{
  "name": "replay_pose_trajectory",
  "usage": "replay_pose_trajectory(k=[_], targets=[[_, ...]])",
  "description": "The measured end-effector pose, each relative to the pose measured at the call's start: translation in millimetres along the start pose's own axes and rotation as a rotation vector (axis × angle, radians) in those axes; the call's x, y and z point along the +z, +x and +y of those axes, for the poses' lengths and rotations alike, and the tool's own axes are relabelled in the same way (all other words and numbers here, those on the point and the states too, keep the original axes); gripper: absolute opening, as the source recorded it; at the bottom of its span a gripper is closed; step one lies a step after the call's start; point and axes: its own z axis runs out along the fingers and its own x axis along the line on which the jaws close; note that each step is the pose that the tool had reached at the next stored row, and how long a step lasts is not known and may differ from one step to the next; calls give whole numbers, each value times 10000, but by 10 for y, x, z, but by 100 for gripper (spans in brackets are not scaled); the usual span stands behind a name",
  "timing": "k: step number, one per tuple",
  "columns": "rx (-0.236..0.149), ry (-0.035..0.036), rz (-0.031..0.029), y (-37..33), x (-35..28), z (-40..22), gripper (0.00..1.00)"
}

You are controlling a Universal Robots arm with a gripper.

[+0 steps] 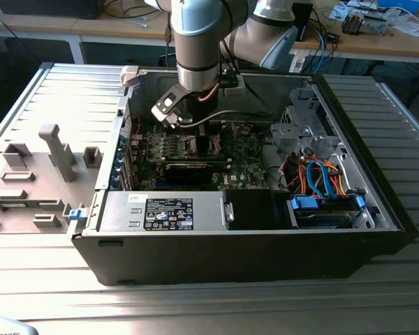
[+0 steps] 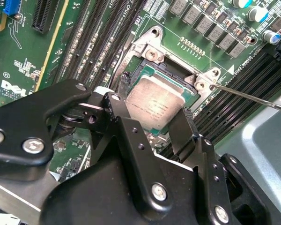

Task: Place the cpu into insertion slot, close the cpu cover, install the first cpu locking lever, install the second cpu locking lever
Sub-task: 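Place the cpu into insertion slot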

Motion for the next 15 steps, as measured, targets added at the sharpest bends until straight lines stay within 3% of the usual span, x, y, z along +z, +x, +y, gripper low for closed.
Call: replay_pose_trajectory(k=[7, 13, 15], targets=[[1, 2, -2, -1, -4, -3, 62], [1, 0, 0, 3, -98, 5, 62], [5, 4, 53, 12, -98, 6, 62]])
